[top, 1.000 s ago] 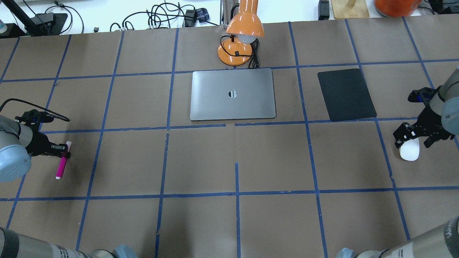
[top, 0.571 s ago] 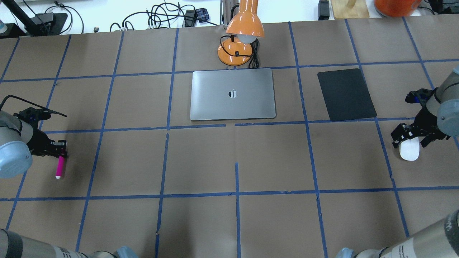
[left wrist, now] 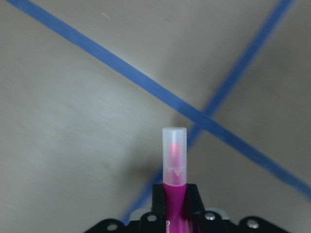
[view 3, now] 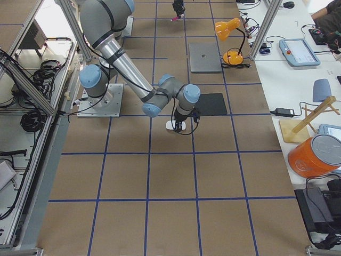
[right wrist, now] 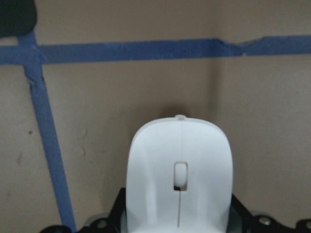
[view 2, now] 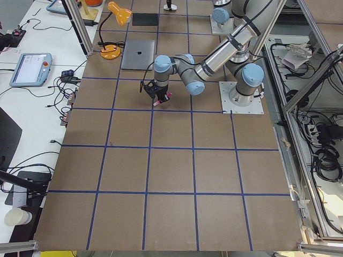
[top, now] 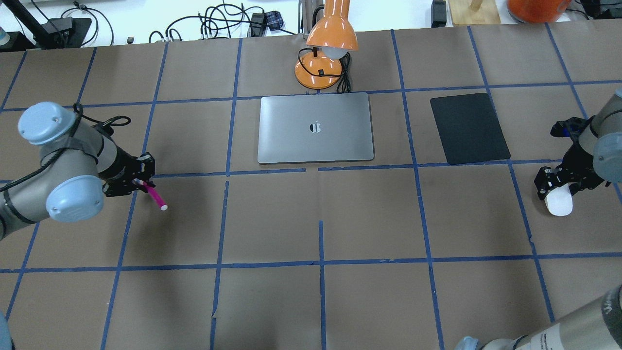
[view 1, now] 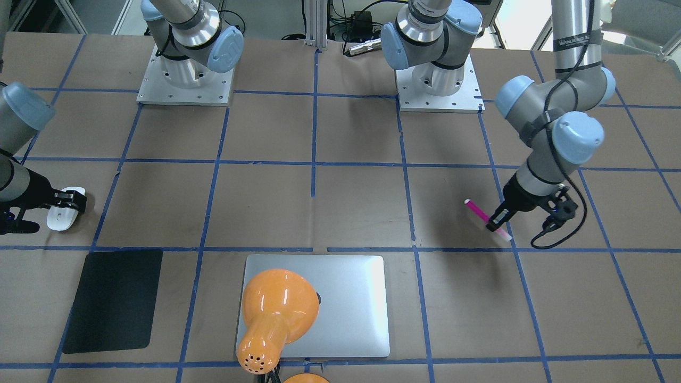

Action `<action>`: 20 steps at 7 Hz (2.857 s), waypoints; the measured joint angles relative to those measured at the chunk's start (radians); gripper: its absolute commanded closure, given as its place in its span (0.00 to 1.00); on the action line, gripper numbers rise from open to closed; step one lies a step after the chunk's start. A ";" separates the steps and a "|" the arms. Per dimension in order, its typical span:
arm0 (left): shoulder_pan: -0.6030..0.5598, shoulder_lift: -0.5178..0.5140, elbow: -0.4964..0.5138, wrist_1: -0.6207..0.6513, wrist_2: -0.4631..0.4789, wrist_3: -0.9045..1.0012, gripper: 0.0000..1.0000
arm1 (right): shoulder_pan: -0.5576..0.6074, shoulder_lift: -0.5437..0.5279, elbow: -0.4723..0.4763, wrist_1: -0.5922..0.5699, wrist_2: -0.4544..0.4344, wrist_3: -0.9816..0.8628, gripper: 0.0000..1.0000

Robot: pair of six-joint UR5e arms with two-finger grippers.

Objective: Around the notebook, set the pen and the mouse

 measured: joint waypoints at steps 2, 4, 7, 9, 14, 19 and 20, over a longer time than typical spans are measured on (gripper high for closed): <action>-0.306 -0.018 0.032 0.002 0.030 -0.529 1.00 | 0.109 -0.005 -0.129 0.015 0.022 0.050 1.00; -0.511 -0.051 0.059 0.001 0.043 -0.986 1.00 | 0.264 0.018 -0.253 0.033 0.048 0.089 1.00; -0.693 -0.129 0.160 -0.070 0.045 -1.222 1.00 | 0.344 0.124 -0.345 0.032 0.088 0.106 1.00; -0.736 -0.155 0.211 -0.146 0.043 -1.238 1.00 | 0.351 0.176 -0.358 0.022 0.091 0.116 0.86; -0.742 -0.209 0.286 -0.194 0.053 -1.173 0.00 | 0.352 0.224 -0.364 0.014 0.090 0.198 0.00; -0.542 0.084 0.469 -0.640 0.083 -0.178 0.00 | 0.461 0.185 -0.569 0.229 0.043 0.242 0.00; -0.455 0.158 0.476 -0.695 0.079 0.016 0.00 | 0.515 0.136 -0.595 0.307 0.043 0.310 0.00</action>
